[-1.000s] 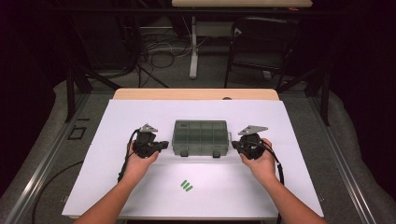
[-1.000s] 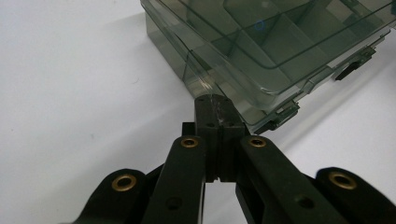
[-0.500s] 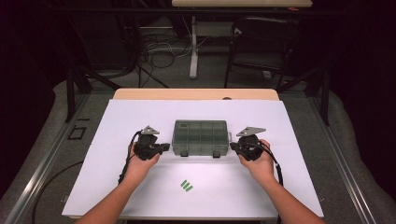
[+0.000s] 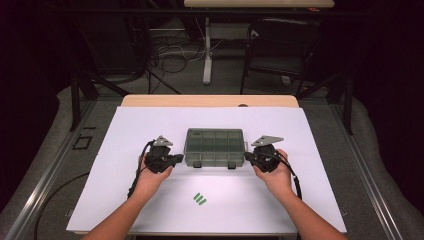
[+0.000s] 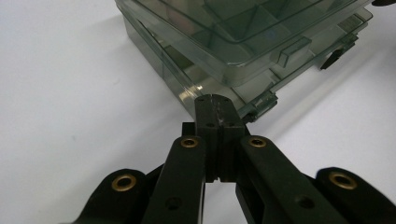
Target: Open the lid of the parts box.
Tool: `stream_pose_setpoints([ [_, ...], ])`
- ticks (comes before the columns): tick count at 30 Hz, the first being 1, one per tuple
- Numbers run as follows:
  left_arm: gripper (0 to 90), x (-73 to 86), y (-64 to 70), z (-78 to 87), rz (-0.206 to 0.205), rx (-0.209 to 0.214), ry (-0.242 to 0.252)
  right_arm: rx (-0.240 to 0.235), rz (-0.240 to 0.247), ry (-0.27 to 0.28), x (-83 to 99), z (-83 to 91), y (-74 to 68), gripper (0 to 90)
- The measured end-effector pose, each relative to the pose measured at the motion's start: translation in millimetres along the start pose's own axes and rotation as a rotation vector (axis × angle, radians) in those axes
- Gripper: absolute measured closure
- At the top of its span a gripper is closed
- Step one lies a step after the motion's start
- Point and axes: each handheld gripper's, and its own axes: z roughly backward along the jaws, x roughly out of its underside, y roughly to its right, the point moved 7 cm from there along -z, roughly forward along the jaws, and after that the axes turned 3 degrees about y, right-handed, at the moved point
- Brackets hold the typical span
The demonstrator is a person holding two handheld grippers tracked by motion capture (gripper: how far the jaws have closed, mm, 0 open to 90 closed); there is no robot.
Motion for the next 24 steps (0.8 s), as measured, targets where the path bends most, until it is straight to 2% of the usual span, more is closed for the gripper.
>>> stream_pose_setpoints([
  [2,90.0,-3.2,0.7,1.3,-0.009,-0.005,0.018,0.002,0.004,0.009,-2.1,1.2,-0.2,90.0],
  [3,88.1,-7.1,0.8,2.6,-0.023,-0.030,0.042,0.004,0.004,0.015,-3.9,2.2,-0.8,90.0],
  [5,81.9,-8.5,0.8,3.5,-0.030,-0.036,0.044,0.011,0.010,0.020,-5.4,3.1,-1.7,90.0],
  [9,77.2,-10.5,-1.5,4.0,-0.048,-0.066,0.059,0.030,0.040,0.024,-8.1,4.5,-2.6,87.6],
  [12,75.2,-11.5,-1.1,4.7,-0.049,-0.063,0.069,0.042,0.053,0.029,-9.1,5.1,-2.4,85.7],
  [14,74.8,-11.8,0.5,5.1,-0.058,-0.058,0.069,0.050,0.059,0.032,-9.9,5.9,-2.5,83.5],
  [15,73.9,-12.3,2.2,5.3,-0.075,-0.049,0.071,0.053,0.065,0.038,-10.9,6.7,-2.8,81.5],
  [17,73.4,-12.8,3.5,5.1,-0.078,-0.046,0.079,0.057,0.064,0.039,-11.1,7.1,-3.1,80.8],
  [20,71.7,-14.8,6.0,5.7,-0.083,-0.047,0.086,0.072,0.077,0.045,-12.5,8.0,-2.0,77.3],
  [24,70.0,-20.2,10.2,8.0,-0.111,-0.061,0.098,0.089,0.083,0.055,-15.5,8.9,-0.4,73.0],
])
